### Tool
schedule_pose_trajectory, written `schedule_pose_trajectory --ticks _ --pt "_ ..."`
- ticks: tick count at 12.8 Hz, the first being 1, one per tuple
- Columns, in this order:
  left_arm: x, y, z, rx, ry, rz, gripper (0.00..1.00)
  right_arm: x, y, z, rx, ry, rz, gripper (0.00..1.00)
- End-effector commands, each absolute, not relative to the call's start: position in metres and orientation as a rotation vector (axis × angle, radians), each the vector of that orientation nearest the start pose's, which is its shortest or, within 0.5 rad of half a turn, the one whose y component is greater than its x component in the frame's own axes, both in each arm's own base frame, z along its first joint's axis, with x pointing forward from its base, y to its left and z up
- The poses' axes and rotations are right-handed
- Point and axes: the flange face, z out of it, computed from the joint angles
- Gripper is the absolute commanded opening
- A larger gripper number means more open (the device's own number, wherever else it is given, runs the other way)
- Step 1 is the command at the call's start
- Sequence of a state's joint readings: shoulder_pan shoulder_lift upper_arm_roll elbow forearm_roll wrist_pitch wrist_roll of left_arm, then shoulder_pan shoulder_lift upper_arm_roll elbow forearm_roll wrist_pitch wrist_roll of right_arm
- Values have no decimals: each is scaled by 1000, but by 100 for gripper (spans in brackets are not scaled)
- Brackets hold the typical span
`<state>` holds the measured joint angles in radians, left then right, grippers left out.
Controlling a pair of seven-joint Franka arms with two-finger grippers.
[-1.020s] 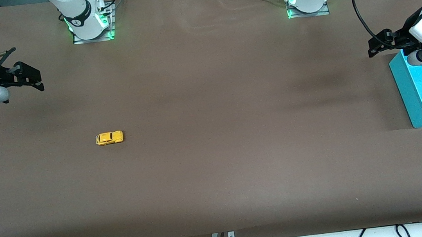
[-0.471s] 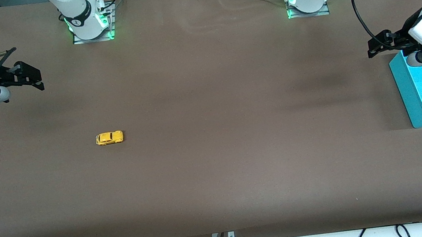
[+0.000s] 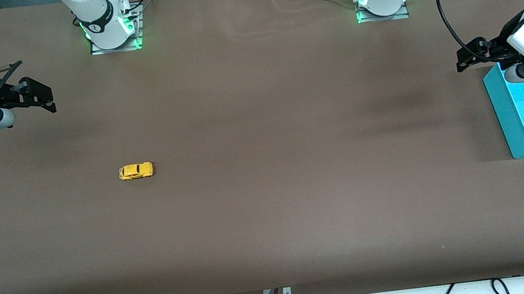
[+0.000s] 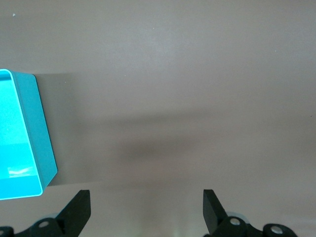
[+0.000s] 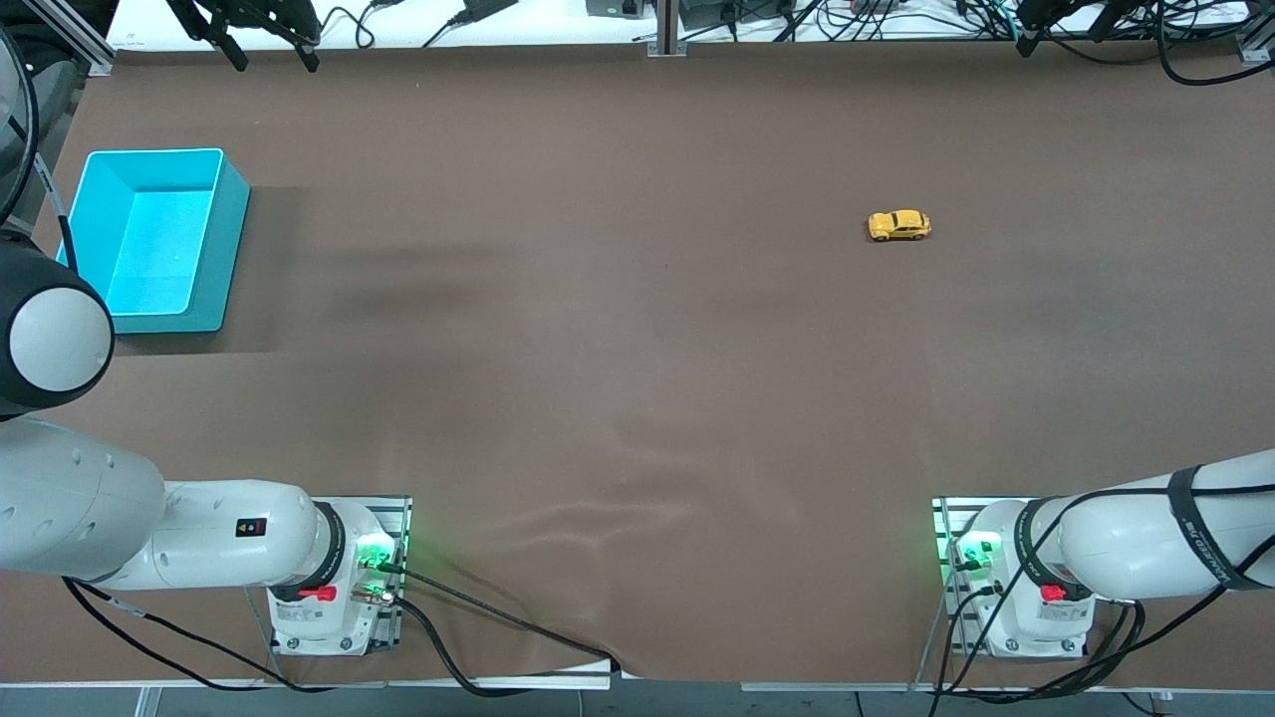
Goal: Wind and store yellow beetle car
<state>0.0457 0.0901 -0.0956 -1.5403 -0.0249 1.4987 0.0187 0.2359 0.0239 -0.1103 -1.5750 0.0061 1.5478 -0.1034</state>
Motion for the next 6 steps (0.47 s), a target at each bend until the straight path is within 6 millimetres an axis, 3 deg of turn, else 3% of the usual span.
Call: schedule_pose_trajectory --ticks 1,6 --pt "574 -28 588 -3181 131 217 100 557 73 607 -3129 -340 96 100" --pt "574 -28 588 -3179 129 217 100 564 75 592 -3131 -340 103 100"
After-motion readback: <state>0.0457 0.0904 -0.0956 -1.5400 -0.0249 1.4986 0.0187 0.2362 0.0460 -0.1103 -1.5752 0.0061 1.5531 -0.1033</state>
